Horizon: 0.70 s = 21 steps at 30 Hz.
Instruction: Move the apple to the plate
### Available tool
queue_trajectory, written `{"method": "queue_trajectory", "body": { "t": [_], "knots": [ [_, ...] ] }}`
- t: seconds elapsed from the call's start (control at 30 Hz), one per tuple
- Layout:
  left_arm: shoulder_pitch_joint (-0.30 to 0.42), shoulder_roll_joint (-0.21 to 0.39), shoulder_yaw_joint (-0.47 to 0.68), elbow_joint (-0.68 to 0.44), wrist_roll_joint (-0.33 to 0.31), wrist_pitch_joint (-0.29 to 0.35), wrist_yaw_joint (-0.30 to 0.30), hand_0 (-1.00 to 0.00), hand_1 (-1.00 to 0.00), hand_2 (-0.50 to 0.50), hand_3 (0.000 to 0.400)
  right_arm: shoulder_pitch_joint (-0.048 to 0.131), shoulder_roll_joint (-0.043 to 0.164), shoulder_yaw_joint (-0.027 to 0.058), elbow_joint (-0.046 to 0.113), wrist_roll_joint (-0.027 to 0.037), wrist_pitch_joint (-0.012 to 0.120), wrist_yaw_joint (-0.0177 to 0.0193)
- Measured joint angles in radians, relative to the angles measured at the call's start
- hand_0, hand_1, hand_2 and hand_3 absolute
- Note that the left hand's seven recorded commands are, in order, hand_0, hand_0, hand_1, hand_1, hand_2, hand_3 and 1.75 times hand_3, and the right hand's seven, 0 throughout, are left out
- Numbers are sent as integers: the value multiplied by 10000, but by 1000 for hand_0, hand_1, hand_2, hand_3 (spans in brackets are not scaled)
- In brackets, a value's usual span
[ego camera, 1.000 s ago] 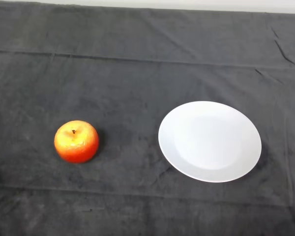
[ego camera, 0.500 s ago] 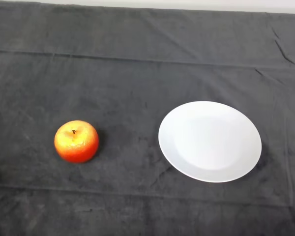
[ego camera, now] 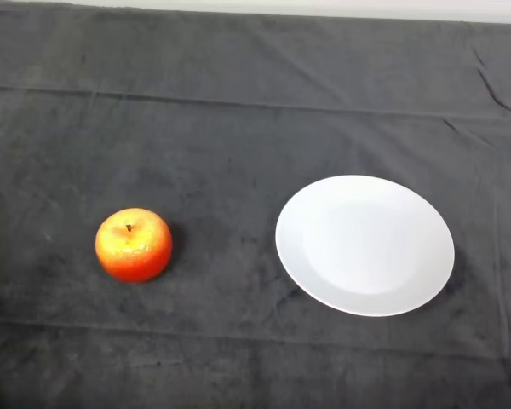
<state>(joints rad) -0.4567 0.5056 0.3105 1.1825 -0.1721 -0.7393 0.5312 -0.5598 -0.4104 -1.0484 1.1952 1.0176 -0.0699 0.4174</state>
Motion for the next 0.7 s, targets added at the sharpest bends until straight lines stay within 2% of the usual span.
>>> {"method": "queue_trajectory", "body": {
  "t": [0.4,0.7],
  "knots": [
    [16,7,-587,-1989,430,953,-83,0,0,0,0,0,0,1,0,0,0,0],
    [56,-6,-1043,-2948,1101,1487,-260,0,0,0,0,-1,0,3,0,0,1,0]
  ]
}}
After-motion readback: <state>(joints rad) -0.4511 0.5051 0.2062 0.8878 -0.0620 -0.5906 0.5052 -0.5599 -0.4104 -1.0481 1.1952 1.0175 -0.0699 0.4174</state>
